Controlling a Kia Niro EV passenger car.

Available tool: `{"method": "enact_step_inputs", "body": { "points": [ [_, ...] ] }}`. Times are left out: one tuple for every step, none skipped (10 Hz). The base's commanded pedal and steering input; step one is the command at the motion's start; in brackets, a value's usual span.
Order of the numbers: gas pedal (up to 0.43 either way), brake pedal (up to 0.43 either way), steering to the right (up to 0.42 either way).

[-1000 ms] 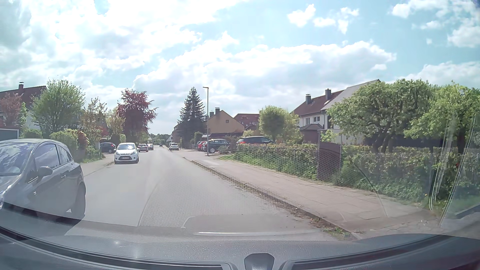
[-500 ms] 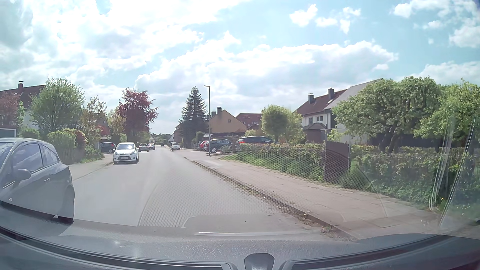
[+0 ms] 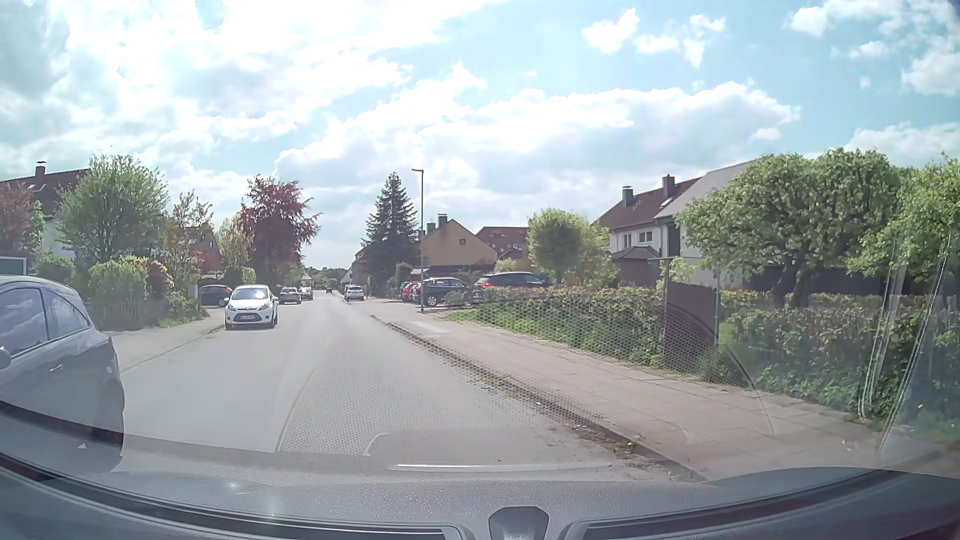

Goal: Follow the waypoints while adhering to traffic rules and regulations

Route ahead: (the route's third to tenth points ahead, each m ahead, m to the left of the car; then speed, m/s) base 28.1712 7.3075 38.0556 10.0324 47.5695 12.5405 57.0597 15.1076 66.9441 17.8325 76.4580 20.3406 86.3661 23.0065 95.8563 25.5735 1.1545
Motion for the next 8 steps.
{"method": "enact_step_inputs", "body": {
  "points": [
    [0.000, 0.073, -0.067],
    [0.000, 0.067, -0.071],
    [0.000, 0.067, -0.079],
    [0.000, 0.067, -0.087],
    [0.000, 0.067, -0.094],
    [0.000, 0.067, -0.100],
    [0.000, 0.067, -0.106],
    [0.000, 0.049, -0.110]
  ]
}}
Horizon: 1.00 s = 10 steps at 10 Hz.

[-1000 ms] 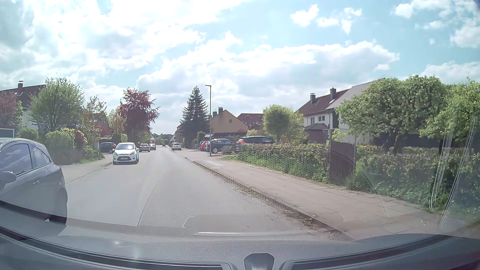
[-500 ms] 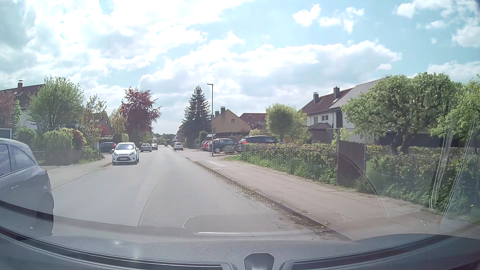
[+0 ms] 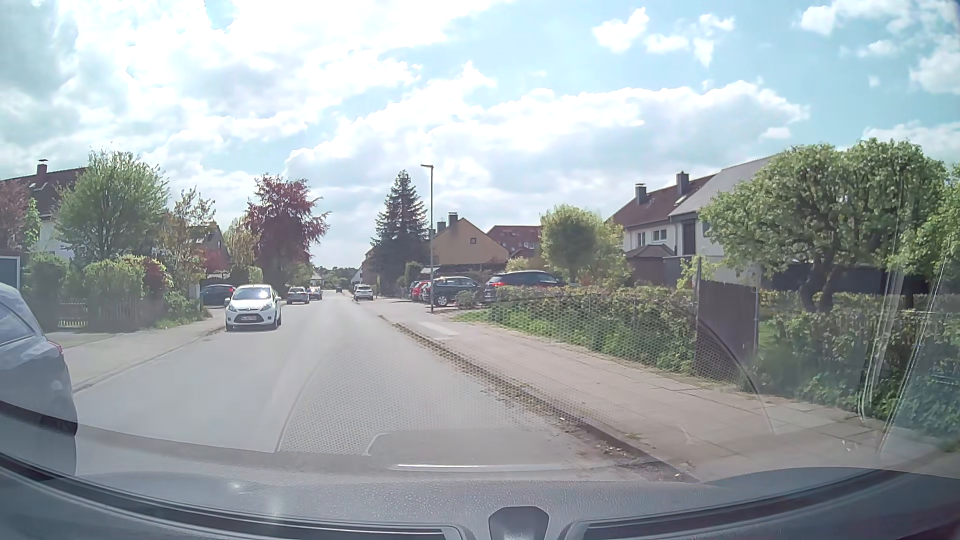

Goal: Follow the waypoints while adhering to traffic rules and regulations

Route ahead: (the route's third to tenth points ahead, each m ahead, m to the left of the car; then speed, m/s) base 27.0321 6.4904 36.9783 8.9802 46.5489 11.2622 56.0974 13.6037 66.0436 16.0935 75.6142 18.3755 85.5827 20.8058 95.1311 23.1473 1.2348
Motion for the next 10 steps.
{"method": "enact_step_inputs", "body": {
  "points": [
    [0.000, 0.037, -0.112],
    [0.000, 0.030, -0.114],
    [0.000, 0.030, -0.117],
    [0.000, 0.030, -0.122],
    [0.000, 0.030, -0.129],
    [0.000, 0.030, -0.140],
    [0.000, 0.030, -0.148],
    [0.000, 0.030, -0.155],
    [0.000, 0.030, -0.163],
    [0.000, 0.030, -0.166]
  ]
}}
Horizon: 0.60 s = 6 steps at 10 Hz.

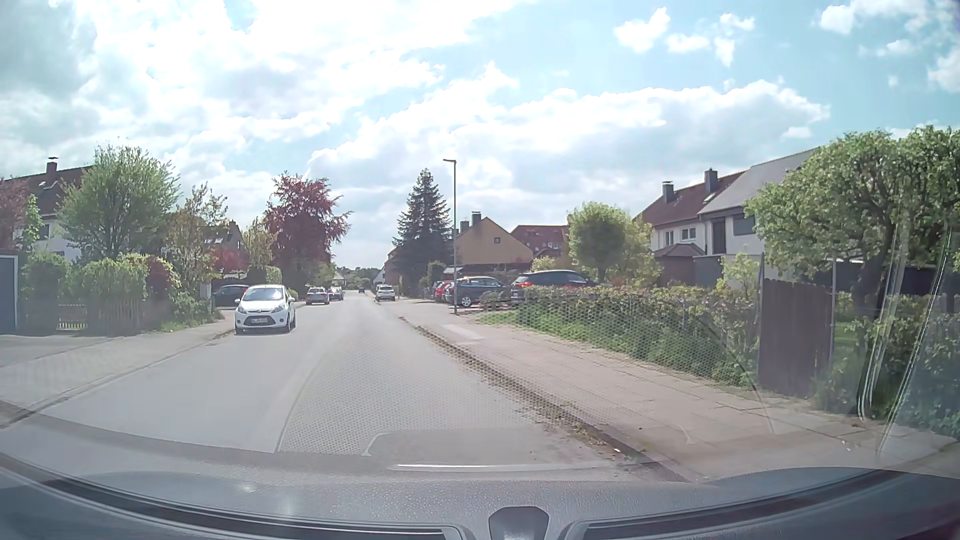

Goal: Follow the waypoints while adhering to traffic rules and regulations

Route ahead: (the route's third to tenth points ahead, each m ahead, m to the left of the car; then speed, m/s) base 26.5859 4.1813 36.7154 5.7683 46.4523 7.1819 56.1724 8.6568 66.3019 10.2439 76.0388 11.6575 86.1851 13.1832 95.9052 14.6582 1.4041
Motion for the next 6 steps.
{"method": "enact_step_inputs", "body": {
  "points": [
    [0.000, 0.030, -0.166],
    [0.000, 0.030, -0.164],
    [0.000, 0.037, -0.158],
    [0.000, 0.049, -0.148],
    [0.000, 0.073, -0.142],
    [0.000, 0.073, -0.138]
  ]
}}
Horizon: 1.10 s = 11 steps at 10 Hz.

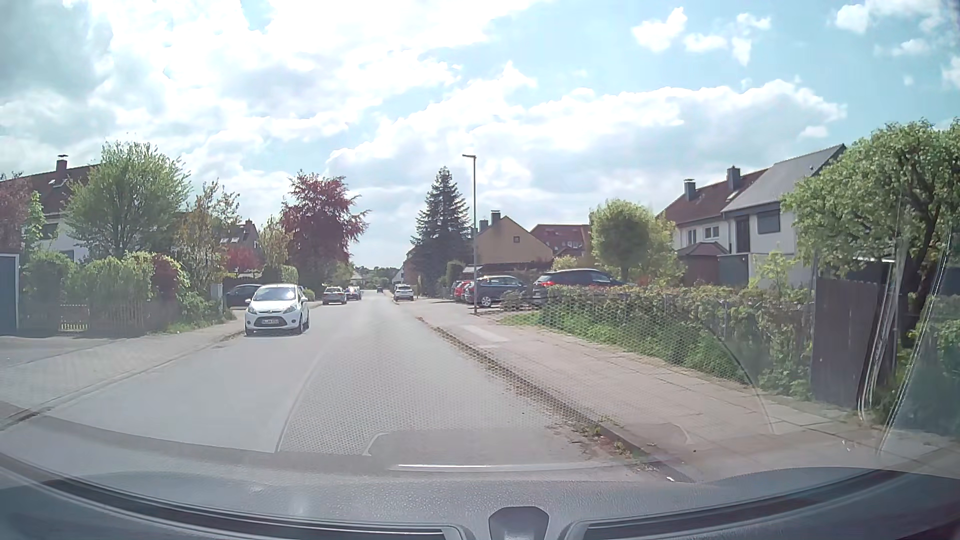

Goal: Follow the waypoints while adhering to traffic rules and regulations

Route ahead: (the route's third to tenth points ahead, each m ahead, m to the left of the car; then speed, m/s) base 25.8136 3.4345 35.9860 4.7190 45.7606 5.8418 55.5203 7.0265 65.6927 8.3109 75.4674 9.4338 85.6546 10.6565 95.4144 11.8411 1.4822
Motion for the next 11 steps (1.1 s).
{"method": "enact_step_inputs", "body": {
  "points": [
    [0.000, 0.073, -0.136],
    [0.000, 0.073, -0.130],
    [0.000, 0.079, -0.122],
    [0.000, 0.085, -0.116],
    [0.000, 0.110, -0.112],
    [0.000, 0.122, -0.110],
    [0.000, 0.128, -0.111],
    [0.000, 0.134, -0.111],
    [0.000, 0.134, -0.111],
    [0.000, 0.134, -0.110],
    [0.000, 0.128, -0.108]
  ]
}}
